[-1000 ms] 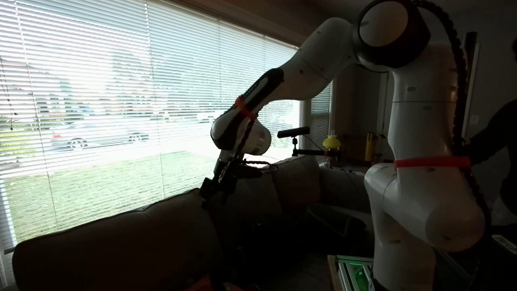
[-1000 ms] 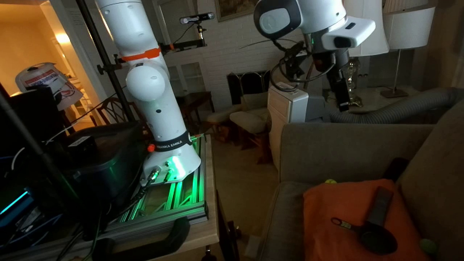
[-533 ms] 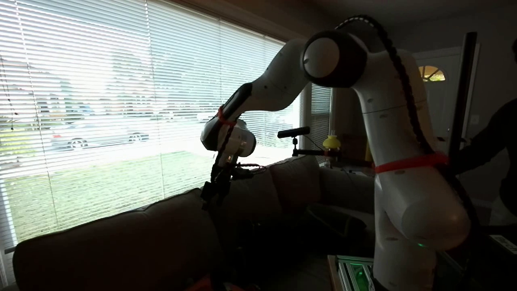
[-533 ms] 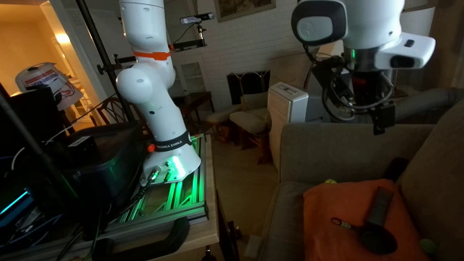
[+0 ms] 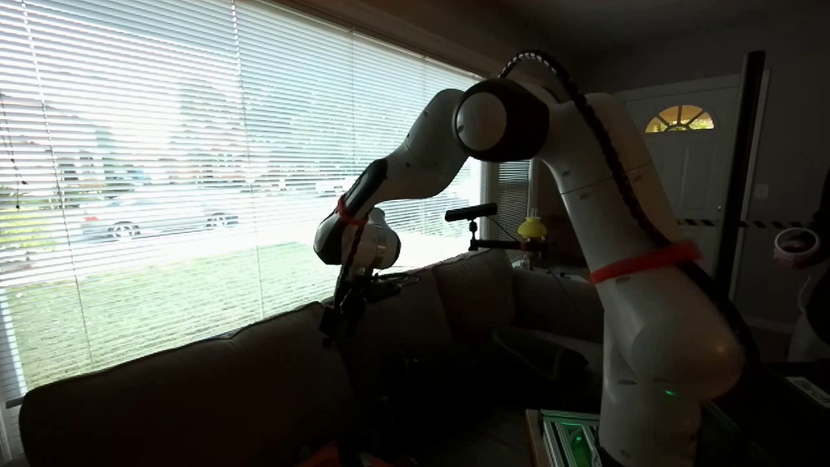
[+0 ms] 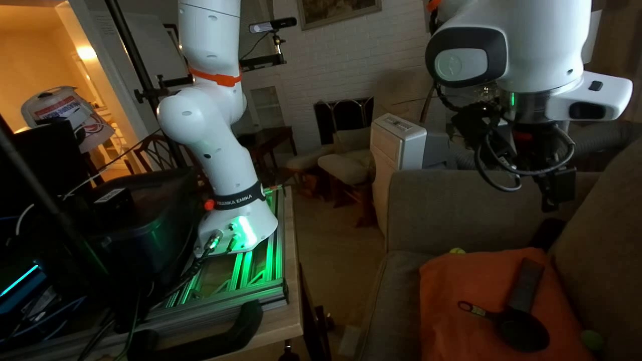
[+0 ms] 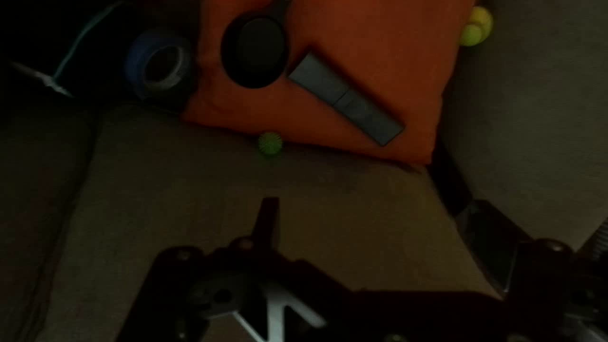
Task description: Put the snack packet on the armrest of the chair
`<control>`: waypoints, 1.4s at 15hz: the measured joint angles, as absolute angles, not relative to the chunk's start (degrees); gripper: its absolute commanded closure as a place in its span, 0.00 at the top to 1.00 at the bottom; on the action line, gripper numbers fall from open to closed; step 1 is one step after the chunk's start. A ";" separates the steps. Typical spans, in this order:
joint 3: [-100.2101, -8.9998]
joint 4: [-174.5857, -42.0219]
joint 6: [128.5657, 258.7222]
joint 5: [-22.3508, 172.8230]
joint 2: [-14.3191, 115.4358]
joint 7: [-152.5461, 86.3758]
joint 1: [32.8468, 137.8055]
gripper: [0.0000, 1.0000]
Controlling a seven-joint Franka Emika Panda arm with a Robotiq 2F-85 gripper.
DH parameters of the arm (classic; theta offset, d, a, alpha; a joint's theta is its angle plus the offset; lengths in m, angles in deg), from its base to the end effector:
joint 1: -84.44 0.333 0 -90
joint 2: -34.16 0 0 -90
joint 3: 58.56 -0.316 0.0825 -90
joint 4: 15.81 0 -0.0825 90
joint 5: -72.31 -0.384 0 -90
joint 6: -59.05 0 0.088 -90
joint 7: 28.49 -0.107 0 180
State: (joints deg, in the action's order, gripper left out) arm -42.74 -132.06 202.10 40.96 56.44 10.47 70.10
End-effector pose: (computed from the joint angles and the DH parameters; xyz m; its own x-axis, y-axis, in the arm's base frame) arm 0.5275 -0.3039 0.2695 0.9447 -0.2540 0.2072 -0.2219 -0.9608 -0.1663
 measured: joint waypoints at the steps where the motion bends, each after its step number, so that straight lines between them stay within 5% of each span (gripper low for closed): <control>1: -43.35 -132.82 206.62 42.96 57.09 8.25 69.93 1.00; 8: -39.61 -134.20 233.57 50.64 71.67 -11.55 75.54 1.00; 14: -28.88 -124.87 232.78 56.67 88.17 -31.83 83.76 1.00; 21: -33.96 -106.94 222.23 58.97 100.01 -41.60 77.12 1.00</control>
State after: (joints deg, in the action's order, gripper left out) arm -33.96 -106.94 222.23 58.97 100.01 -41.60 77.12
